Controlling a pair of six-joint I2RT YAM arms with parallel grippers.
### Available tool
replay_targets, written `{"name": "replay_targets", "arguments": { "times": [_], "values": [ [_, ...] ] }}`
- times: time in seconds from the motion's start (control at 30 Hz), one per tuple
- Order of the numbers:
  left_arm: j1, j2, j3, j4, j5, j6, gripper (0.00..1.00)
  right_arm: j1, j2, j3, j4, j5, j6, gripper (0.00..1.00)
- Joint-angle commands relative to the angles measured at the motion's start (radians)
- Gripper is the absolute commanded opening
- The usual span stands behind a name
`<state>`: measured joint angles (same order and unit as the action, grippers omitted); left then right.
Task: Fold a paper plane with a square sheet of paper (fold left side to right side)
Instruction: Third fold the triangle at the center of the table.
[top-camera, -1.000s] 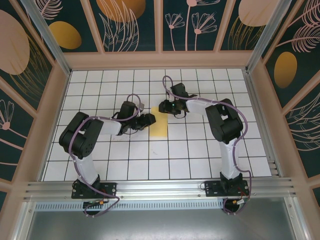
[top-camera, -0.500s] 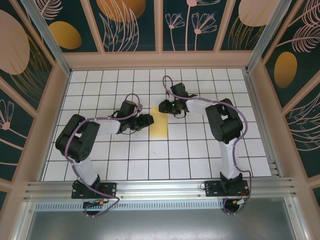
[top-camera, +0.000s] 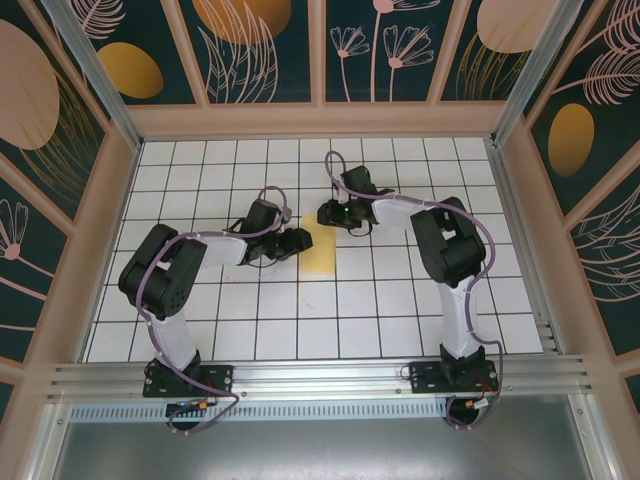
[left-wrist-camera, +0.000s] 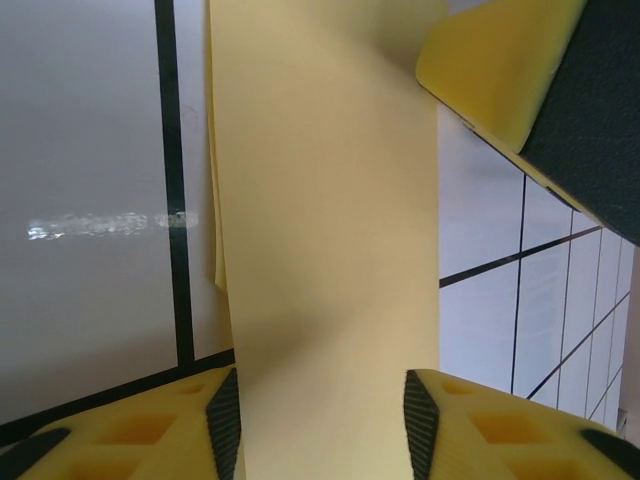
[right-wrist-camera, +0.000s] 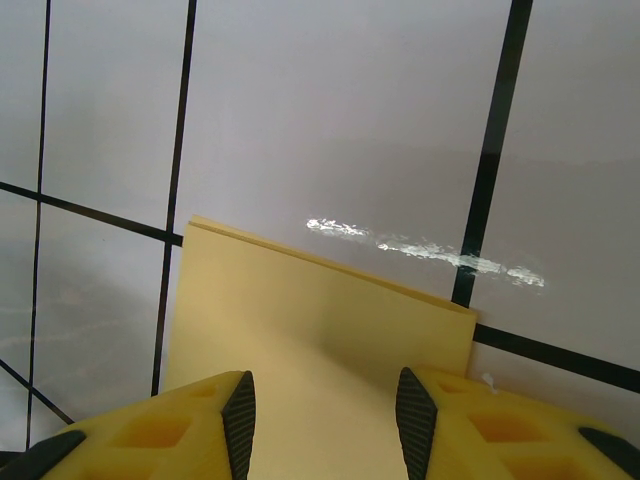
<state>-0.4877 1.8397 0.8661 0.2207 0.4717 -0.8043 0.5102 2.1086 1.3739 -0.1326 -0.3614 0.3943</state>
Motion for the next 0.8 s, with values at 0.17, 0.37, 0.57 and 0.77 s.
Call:
{"name": "replay_targets", "arguments": {
  "times": [0.17, 0.37, 0.57, 0.77],
  "values": [
    [-0.009, -0.008, 0.013, -0.037, -0.018, 0.022, 0.33, -0.001, 0.053, 0.003, -0.059, -0.001, -0.017, 0.46],
    [-0.009, -0.012, 0.005, -0.040, -0.021, 0.021, 0.18, -0.002, 0.052, 0.010, -0.060, 0.001, -0.025, 0.47],
    [-0.011, -0.019, 0.001, -0.035, -0.021, 0.018, 0.04, -0.010, -0.016, -0.003, -0.025, 0.012, -0.052, 0.62],
    [-0.013, -0.034, -0.011, -0.016, -0.020, -0.017, 0.00, -0.018, -0.225, -0.147, 0.067, 0.110, -0.109, 0.79]
  ]
}}
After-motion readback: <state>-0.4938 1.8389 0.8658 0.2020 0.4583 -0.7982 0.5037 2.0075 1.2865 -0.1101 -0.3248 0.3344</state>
